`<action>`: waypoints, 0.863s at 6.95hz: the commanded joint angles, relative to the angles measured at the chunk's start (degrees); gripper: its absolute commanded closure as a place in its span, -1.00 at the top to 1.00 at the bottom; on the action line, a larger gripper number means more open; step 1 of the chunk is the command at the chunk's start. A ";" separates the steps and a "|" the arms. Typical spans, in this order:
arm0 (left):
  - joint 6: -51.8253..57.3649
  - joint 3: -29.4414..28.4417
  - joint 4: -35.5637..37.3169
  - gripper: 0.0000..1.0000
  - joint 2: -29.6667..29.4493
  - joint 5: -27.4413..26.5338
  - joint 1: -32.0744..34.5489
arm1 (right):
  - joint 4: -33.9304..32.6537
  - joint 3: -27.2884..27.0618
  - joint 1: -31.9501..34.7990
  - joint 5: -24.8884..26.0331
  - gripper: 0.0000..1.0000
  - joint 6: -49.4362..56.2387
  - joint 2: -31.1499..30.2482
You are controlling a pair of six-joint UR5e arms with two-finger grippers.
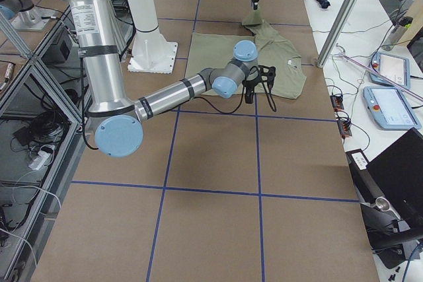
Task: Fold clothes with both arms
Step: 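Fold the held sleeve across the shirt body toward the right side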
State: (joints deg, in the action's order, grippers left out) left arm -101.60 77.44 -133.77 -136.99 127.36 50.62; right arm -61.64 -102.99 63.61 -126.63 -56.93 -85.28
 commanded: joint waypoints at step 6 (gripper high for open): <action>-9.40 -30.41 -8.70 -1.00 -23.75 -35.33 -19.85 | 5.37 0.33 2.49 -0.02 1.00 2.44 -5.86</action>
State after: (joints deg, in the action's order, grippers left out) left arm -110.96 49.66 -140.87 -159.68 94.18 31.89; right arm -57.42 -102.91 65.99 -126.72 -54.33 -90.76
